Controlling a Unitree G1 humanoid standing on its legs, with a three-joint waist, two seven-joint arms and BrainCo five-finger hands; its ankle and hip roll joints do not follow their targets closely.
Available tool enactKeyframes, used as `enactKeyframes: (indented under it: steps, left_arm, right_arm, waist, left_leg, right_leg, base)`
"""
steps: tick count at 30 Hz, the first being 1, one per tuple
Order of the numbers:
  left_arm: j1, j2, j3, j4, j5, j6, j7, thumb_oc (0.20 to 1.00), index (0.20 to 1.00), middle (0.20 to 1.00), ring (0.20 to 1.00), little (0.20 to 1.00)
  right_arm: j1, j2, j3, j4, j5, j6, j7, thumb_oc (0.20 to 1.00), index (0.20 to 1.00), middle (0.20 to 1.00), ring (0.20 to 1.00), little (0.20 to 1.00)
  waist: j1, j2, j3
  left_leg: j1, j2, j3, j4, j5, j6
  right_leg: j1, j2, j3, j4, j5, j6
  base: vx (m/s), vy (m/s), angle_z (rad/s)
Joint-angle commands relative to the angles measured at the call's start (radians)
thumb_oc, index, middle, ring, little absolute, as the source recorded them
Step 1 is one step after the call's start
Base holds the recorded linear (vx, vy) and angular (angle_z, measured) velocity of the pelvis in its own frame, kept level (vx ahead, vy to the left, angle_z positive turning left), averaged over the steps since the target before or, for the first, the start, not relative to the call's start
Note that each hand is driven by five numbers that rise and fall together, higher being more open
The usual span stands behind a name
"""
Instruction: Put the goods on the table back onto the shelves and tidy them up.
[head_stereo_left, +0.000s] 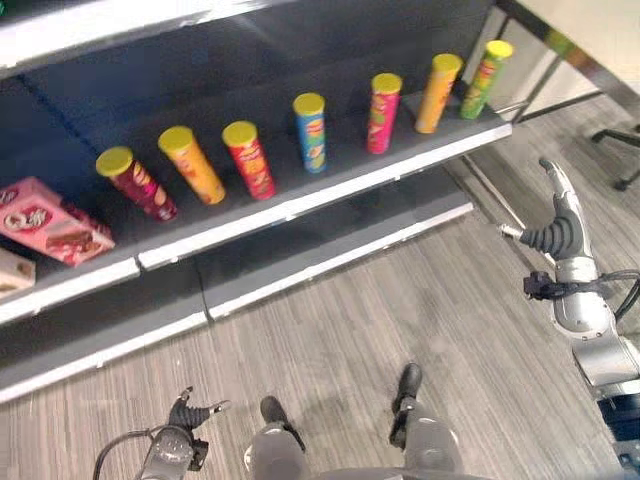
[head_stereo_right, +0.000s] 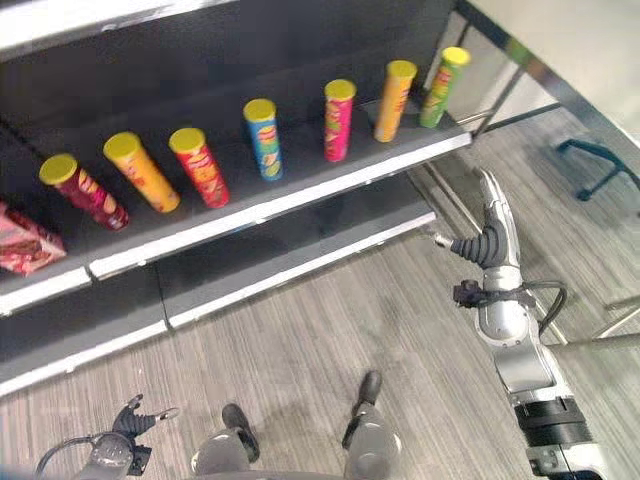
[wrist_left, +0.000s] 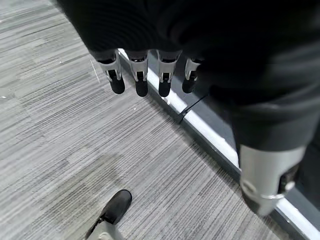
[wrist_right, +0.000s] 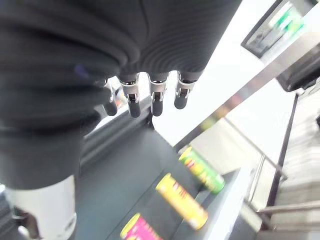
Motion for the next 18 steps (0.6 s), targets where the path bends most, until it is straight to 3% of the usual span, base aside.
enactKeyframes:
  steps: [1, 2, 3, 6, 7, 9, 10, 11, 12, 13, 15, 16, 18]
  left_arm:
    - [-0.030, 0.010, -0.049, -0.005, 0.035, -0.023, -0.005, 1.000, 1.000, 1.000, 1.000, 1.000]
    - [-0.033, 0.005, -0.054, -0.012, 0.032, -0.024, -0.007, 1.000, 1.000, 1.000, 1.000, 1.000]
    - [-0.037, 0.000, -0.064, -0.031, 0.026, -0.024, -0.006, 1.000, 1.000, 1.000, 1.000, 1.000]
    - [-0.036, -0.007, -0.067, -0.073, 0.008, -0.026, -0.010, 1.000, 1.000, 1.000, 1.000, 1.000]
    - [-0.023, -0.004, -0.075, -0.130, -0.008, -0.035, -0.020, 1.000, 1.000, 1.000, 1.000, 1.000]
    - [-0.014, -0.021, -0.085, -0.131, -0.040, -0.032, -0.017, 1.000, 1.000, 1.000, 1.000, 1.000]
    - [-0.014, -0.021, -0.085, -0.131, -0.040, -0.032, -0.017, 1.000, 1.000, 1.000, 1.000, 1.000]
    - [-0.006, -0.033, -0.096, -0.149, -0.059, -0.035, -0.020, 1.000, 1.000, 1.000, 1.000, 1.000]
    - [-0.007, -0.027, -0.101, -0.157, -0.057, -0.037, -0.022, 1.000, 1.000, 1.000, 1.000, 1.000]
    - [-0.017, -0.017, -0.121, -0.194, -0.058, -0.040, -0.026, 1.000, 1.000, 1.000, 1.000, 1.000]
    - [-0.017, -0.017, -0.121, -0.194, -0.058, -0.039, -0.026, 1.000, 1.000, 1.000, 1.000, 1.000]
    - [-0.037, -0.011, -0.130, -0.271, -0.089, -0.050, -0.023, 1.000, 1.000, 1.000, 1.000, 1.000]
    - [-0.074, 0.008, -0.160, -0.340, -0.099, -0.052, -0.038, 1.000, 1.000, 1.000, 1.000, 1.000]
  right_arm:
    - [-0.024, -0.073, -0.124, -0.022, 0.016, -0.043, -0.036, 1.000, 1.000, 1.000, 1.000, 1.000]
    - [-0.012, -0.079, -0.134, -0.027, 0.025, -0.046, -0.034, 1.000, 1.000, 1.000, 1.000, 1.000]
    - [-0.008, -0.087, -0.134, -0.027, 0.035, -0.048, -0.035, 1.000, 1.000, 1.000, 1.000, 1.000]
    - [-0.013, -0.103, -0.113, -0.034, 0.054, -0.055, -0.022, 1.000, 1.000, 1.000, 1.000, 1.000]
    - [-0.030, -0.118, -0.054, -0.065, 0.105, -0.072, 0.044, 1.000, 1.000, 1.000, 1.000, 1.000]
    - [-0.056, -0.104, 0.009, -0.069, 0.154, -0.074, 0.089, 1.000, 1.000, 1.000, 1.000, 1.000]
    - [-0.056, -0.104, 0.009, -0.069, 0.154, -0.074, 0.089, 1.000, 1.000, 1.000, 1.000, 1.000]
    - [-0.095, -0.079, 0.089, -0.082, 0.202, -0.087, 0.137, 1.000, 1.000, 1.000, 1.000, 1.000]
    - [-0.123, -0.073, 0.129, -0.084, 0.219, -0.090, 0.157, 1.000, 1.000, 1.000, 1.000, 1.000]
    - [-0.150, -0.088, 0.162, -0.088, 0.229, -0.092, 0.179, 1.000, 1.000, 1.000, 1.000, 1.000]
    - [-0.150, -0.088, 0.161, -0.089, 0.229, -0.091, 0.179, 1.000, 1.000, 1.000, 1.000, 1.000]
    - [-0.157, -0.097, 0.158, -0.077, 0.251, -0.086, 0.173, 1.000, 1.000, 1.000, 1.000, 1.000]
    - [-0.112, -0.093, 0.106, -0.071, 0.269, -0.082, 0.170, 1.000, 1.000, 1.000, 1.000, 1.000]
  waist:
    - [-0.009, -0.007, -0.032]
    - [-0.018, -0.002, -0.041]
    - [-0.020, 0.008, -0.042]
    - [-0.023, 0.002, -0.037]
    - [-0.003, -0.021, -0.025]
    - [0.006, -0.042, -0.017]
    - [0.006, -0.042, -0.017]
    - [0.021, -0.054, -0.013]
    - [0.036, -0.064, -0.008]
    - [0.046, -0.080, 0.003]
    - [0.048, -0.081, 0.002]
    - [0.039, -0.102, 0.002]
    - [0.031, -0.132, -0.006]
  left_leg:
    - [0.119, 0.029, -0.011, -0.002, -0.049, -0.048]
    - [0.136, 0.046, -0.002, 0.000, -0.029, -0.055]
    - [0.143, 0.080, -0.008, 0.032, 0.042, -0.076]
    - [0.151, 0.111, -0.026, 0.119, 0.077, -0.072]
    - [0.124, 0.060, -0.123, 0.203, 0.074, -0.018]
    - [0.068, -0.001, -0.206, 0.248, 0.002, 0.017]
    - [0.068, -0.001, -0.206, 0.248, 0.001, 0.017]
    - [0.036, -0.048, -0.254, 0.201, -0.058, 0.026]
    - [0.029, -0.066, -0.271, 0.168, -0.050, 0.020]
    - [0.044, -0.061, -0.265, 0.147, -0.092, 0.020]
    - [0.043, -0.061, -0.263, 0.143, -0.088, 0.020]
    - [0.074, -0.044, -0.235, 0.149, -0.112, 0.025]
    - [0.092, -0.028, -0.237, 0.132, -0.112, 0.019]
  right_leg:
    - [0.037, -0.008, 0.060, 0.011, -0.122, 0.114]
    - [0.046, 0.011, 0.066, 0.013, -0.140, 0.104]
    - [0.057, 0.048, 0.077, 0.021, -0.163, 0.087]
    - [0.076, 0.095, 0.103, 0.021, -0.189, 0.055]
    - [0.081, 0.121, 0.132, 0.028, -0.190, 0.019]
    - [0.108, 0.126, 0.188, 0.036, -0.210, 0.007]
    - [0.108, 0.126, 0.188, 0.036, -0.210, 0.007]
    - [0.119, 0.128, 0.239, 0.040, -0.212, 0.021]
    - [0.115, 0.132, 0.270, 0.066, -0.209, 0.024]
    - [0.122, 0.158, 0.288, 0.098, -0.234, 0.024]
    - [0.120, 0.159, 0.290, 0.095, -0.230, 0.023]
    - [0.113, 0.183, 0.316, 0.132, -0.228, 0.032]
    - [0.119, 0.187, 0.304, 0.138, -0.231, 0.033]
  base:
    - [0.17, -0.221, -0.14]
    - [0.16, -0.251, -0.35]
    - [0.14, -0.231, -0.43]
    - [0.09, -0.189, -0.56]
    - [0.13, -0.248, -0.99]
    - [0.13, -0.065, -1.79]
    - [0.13, 0.146, -1.59]
    - [0.11, 0.200, -1.12]
    - [0.18, 0.211, -1.44]
    - [0.10, 0.081, -1.80]
    - [0.03, 0.015, -1.71]
    - [0.00, -0.004, -1.27]
    - [-0.01, -0.055, -0.57]
